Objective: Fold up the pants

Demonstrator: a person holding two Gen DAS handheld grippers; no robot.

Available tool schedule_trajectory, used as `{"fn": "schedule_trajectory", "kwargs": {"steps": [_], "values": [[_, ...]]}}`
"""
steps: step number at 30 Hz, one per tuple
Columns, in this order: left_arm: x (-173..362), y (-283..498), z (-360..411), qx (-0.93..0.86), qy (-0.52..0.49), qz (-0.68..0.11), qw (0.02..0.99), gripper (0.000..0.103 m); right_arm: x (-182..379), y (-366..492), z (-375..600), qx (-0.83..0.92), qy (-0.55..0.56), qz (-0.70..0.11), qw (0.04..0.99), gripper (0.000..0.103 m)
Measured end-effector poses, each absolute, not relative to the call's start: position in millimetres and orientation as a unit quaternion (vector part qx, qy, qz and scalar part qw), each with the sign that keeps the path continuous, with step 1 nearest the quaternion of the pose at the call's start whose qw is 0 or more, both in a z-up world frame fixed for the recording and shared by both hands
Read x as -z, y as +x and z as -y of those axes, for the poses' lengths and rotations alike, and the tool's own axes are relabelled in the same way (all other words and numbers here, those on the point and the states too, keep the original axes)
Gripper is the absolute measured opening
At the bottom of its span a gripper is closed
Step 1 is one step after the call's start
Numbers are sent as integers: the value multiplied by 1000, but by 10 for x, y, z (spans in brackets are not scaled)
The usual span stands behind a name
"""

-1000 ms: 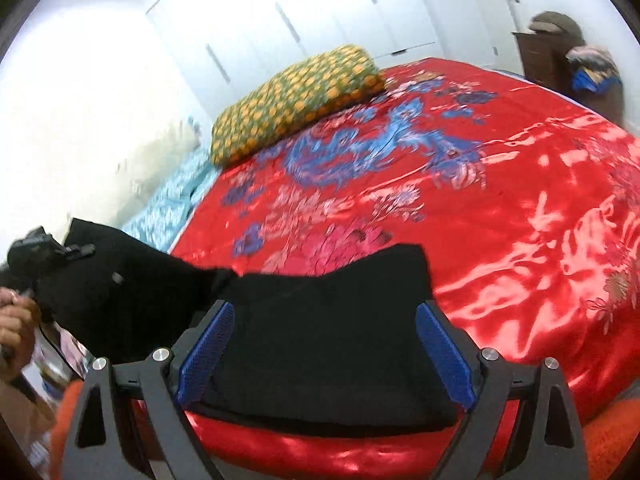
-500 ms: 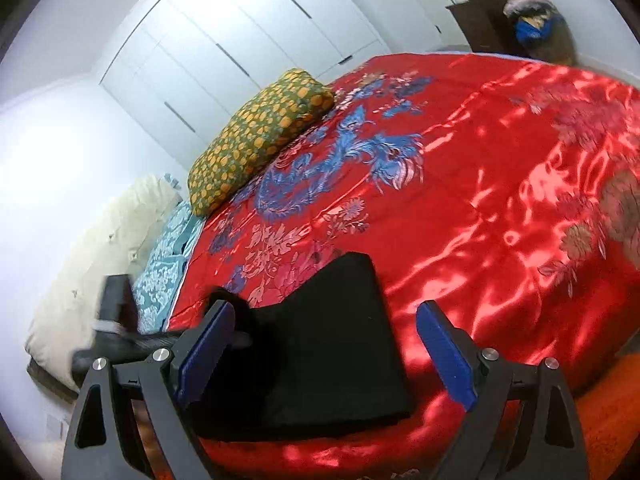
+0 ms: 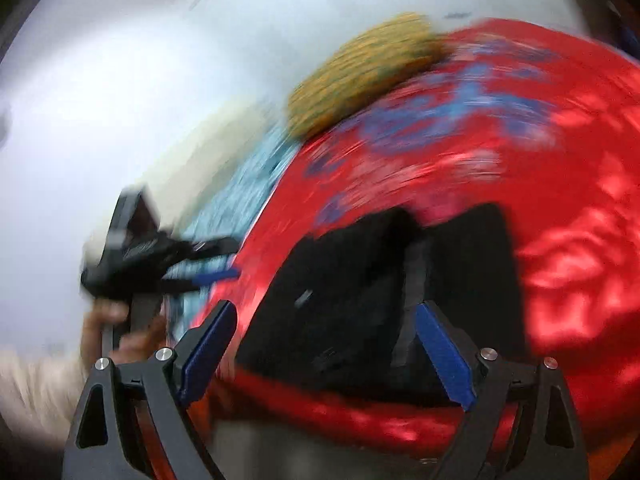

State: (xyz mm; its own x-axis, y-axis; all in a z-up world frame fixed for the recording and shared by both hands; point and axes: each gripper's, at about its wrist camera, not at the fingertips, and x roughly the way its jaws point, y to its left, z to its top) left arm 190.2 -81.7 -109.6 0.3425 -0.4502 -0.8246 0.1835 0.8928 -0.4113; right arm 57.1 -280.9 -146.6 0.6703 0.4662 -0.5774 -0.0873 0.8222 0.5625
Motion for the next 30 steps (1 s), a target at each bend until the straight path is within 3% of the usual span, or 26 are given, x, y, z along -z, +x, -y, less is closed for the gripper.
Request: {"fn": "schedule_trajectory", "kwargs": {"steps": [4, 5, 8, 17, 19, 20, 21, 25, 28, 30], "values": [[1442, 1703, 328, 146, -114, -556, 811, 85, 1758, 732, 2559, -103, 187, -456, 864, 84], [1553, 1641, 203, 129, -111, -562, 810, 85, 1787, 751, 2588, -100, 200, -459, 860, 78], [1794, 1595, 38, 108, -128, -580, 797, 85, 1593, 700, 2586, -132, 215, -418, 873, 77], [1766, 1664, 6, 104, -132, -565, 808, 85, 1880, 611, 2420, -87, 221, -495, 835, 71], [1814, 1670, 73, 106, -126, -570, 805, 85, 1882, 680, 2414, -103, 222, -488, 838, 45], [1835, 1675, 83, 108, -124, -573, 803, 85, 1896, 730, 2378, -102, 207, -493, 839, 19], [1846, 1674, 107, 108, -123, -575, 801, 85, 1901, 758, 2382, -102, 201, -495, 839, 11], [1793, 1632, 103, 110, -108, -565, 810, 85, 1586, 564, 2417, -96, 166, -442, 876, 10], [1828, 1648, 76, 107, -113, -568, 808, 85, 1762, 585, 2595, -40, 162, -477, 863, 11], [1857, 1665, 71, 105, -117, -573, 804, 85, 1883, 644, 2682, -26, 181, -498, 848, 22]]}}
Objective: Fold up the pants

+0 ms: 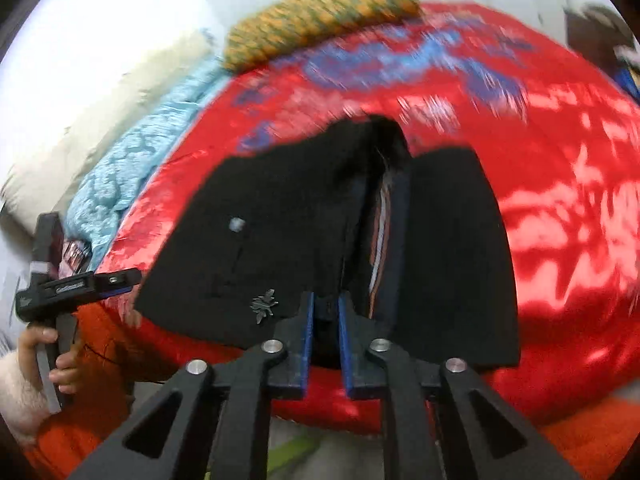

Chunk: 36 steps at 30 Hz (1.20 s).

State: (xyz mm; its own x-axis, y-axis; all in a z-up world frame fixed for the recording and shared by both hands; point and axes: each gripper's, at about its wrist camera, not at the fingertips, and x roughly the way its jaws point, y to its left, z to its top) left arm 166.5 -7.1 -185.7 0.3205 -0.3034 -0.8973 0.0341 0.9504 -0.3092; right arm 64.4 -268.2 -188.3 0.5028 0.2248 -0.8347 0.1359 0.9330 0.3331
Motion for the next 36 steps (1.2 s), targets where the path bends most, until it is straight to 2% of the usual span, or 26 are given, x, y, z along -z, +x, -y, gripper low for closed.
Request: {"fn": "schedule_trajectory", "kwargs": {"steps": [1, 2, 3, 5, 9, 16, 19, 20, 21, 24, 32, 36], "values": [[1854, 1667, 77, 105, -116, -572, 805, 85, 1880, 637, 2702, -35, 192, -495, 847, 24], [1847, 1665, 76, 106, -114, -570, 807, 85, 1848, 632, 2692, -39, 186, -491, 850, 32], [1841, 1664, 76, 106, -112, -569, 808, 85, 1813, 622, 2675, -36, 168, -489, 855, 46], [1843, 1670, 69, 106, -111, -568, 809, 85, 1770, 603, 2661, -29, 149, -488, 859, 59], [1902, 1679, 54, 104, -117, -575, 803, 85, 1889, 676, 2687, -47, 155, -507, 847, 60], [1899, 1686, 16, 100, -119, -575, 803, 85, 2028, 904, 2642, -91, 146, -532, 829, 57], [1913, 1691, 13, 99, -121, -577, 802, 85, 2144, 980, 2736, -113, 178, -542, 814, 56], [1907, 1690, 13, 99, -120, -576, 803, 85, 2159, 997, 2784, -124, 199, -543, 807, 38], [1898, 1691, 15, 99, -118, -575, 804, 85, 2169, 1009, 2828, -136, 220, -543, 799, 27], [1870, 1695, 9, 96, -114, -570, 808, 85, 2125, 996, 2925, -142, 255, -534, 794, 16], [1816, 1701, -43, 85, -115, -561, 815, 85, 931, 980, 2675, -166, 169, -428, 872, 14], [1747, 1662, 8, 93, -102, -551, 823, 85, 791, 918, 2848, -147, 128, -435, 879, 14]]}}
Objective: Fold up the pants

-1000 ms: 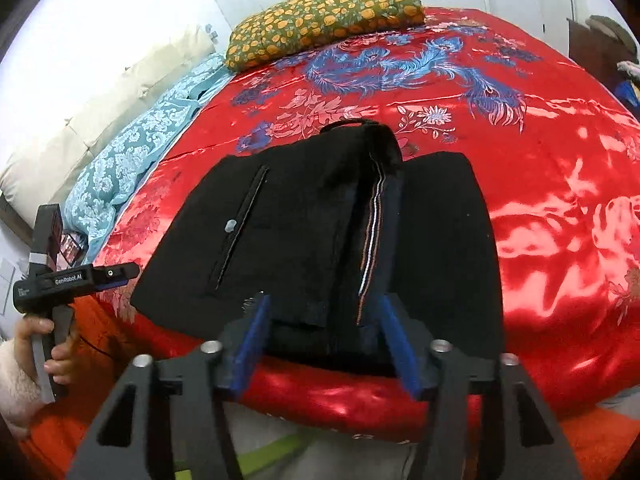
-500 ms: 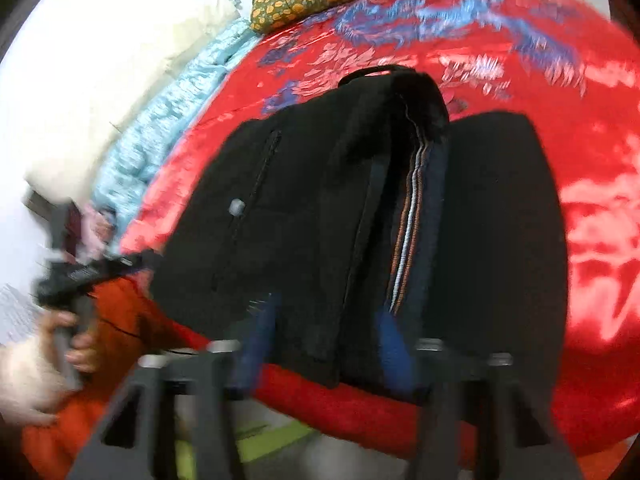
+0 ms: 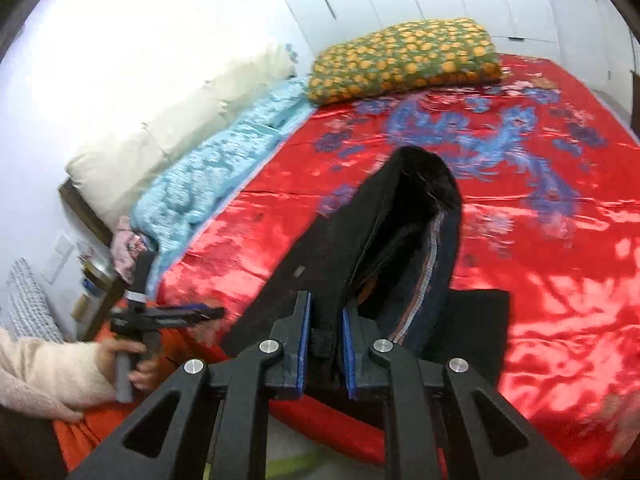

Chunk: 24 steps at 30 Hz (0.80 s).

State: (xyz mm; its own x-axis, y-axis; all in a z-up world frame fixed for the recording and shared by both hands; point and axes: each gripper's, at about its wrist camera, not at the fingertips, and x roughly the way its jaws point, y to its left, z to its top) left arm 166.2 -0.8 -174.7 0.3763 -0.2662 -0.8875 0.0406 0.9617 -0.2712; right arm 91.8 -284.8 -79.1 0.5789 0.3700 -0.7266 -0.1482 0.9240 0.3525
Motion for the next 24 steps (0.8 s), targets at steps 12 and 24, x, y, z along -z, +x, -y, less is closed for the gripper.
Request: {"fn": "schedule_trajectory", "kwargs": {"steps": [12, 24], "values": [[1570, 1597, 810, 170, 6, -511, 843, 85, 2052, 630, 3769, -24, 259, -519, 814, 23], [1841, 1485, 1468, 213, 126, -497, 832, 94, 1193, 1280, 3657, -79, 223, -446, 863, 38]]}}
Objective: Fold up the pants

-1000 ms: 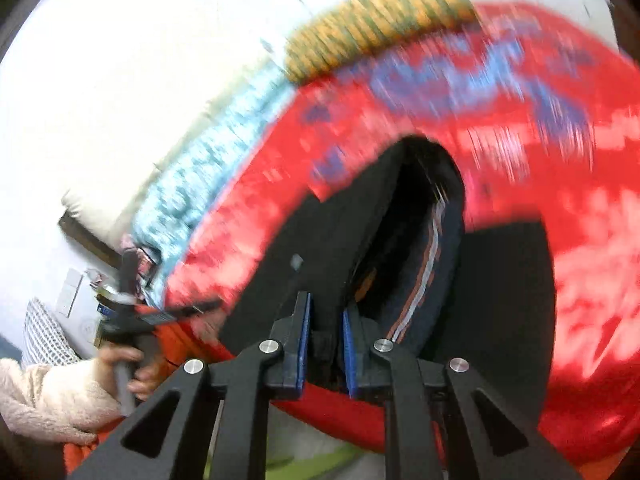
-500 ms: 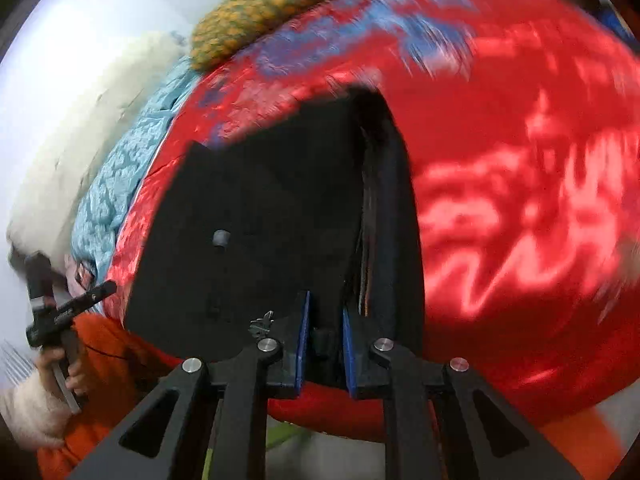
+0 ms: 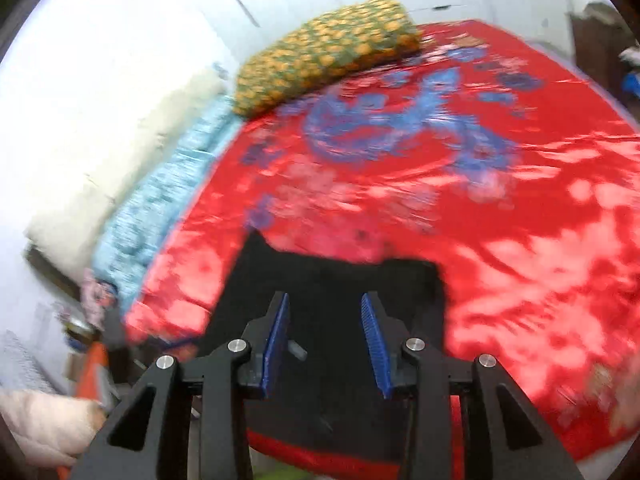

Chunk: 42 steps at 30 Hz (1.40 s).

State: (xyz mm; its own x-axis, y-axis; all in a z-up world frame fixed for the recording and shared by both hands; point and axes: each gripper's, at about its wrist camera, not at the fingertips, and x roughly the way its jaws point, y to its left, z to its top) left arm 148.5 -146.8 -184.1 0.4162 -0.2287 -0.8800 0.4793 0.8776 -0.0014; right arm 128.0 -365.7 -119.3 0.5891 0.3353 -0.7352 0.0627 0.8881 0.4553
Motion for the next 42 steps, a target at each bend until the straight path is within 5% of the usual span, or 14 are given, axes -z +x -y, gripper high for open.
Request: {"fn": "schedule_trajectory", "kwargs": {"steps": [3, 4, 5, 6, 10, 14, 18, 28, 32, 33, 42], "values": [[1855, 1478, 1435, 207, 110, -504, 831, 95, 1641, 1647, 3741, -66, 253, -483, 836, 35], [1872, 1486, 1421, 208, 105, -506, 830, 95, 1877, 1695, 3850, -30, 255, -504, 825, 29], [1883, 1478, 1407, 208, 100, -509, 829, 96, 2030, 1700, 3948, -12, 263, -513, 817, 7], [1894, 1465, 1395, 208, 95, -511, 828, 97, 2136, 1673, 4037, -4, 277, -511, 814, 0], [1881, 1434, 1390, 204, 90, -512, 829, 97, 2019, 1506, 4073, 4, 285, -481, 829, 0], [1750, 1405, 1360, 206, 83, -514, 828, 96, 1594, 1304, 3865, 8, 219, -465, 858, 7], [1595, 1298, 1363, 209, 82, -505, 833, 96, 1334, 977, 3419, 0, 162, -478, 863, 24], [1737, 1087, 1484, 185, 129, -523, 822, 97, 1745, 292, 2936, 65, 99, -525, 843, 37], [1578, 1031, 1446, 179, 131, -501, 836, 97, 1528, 64, 2885, 97, 92, -479, 868, 85], [1550, 1021, 1428, 180, 126, -501, 838, 97, 1482, 28, 2869, 104, 89, -467, 873, 89], [1445, 924, 1321, 175, 125, -481, 850, 97, 1258, -37, 2782, 150, 69, -429, 888, 97]]}}
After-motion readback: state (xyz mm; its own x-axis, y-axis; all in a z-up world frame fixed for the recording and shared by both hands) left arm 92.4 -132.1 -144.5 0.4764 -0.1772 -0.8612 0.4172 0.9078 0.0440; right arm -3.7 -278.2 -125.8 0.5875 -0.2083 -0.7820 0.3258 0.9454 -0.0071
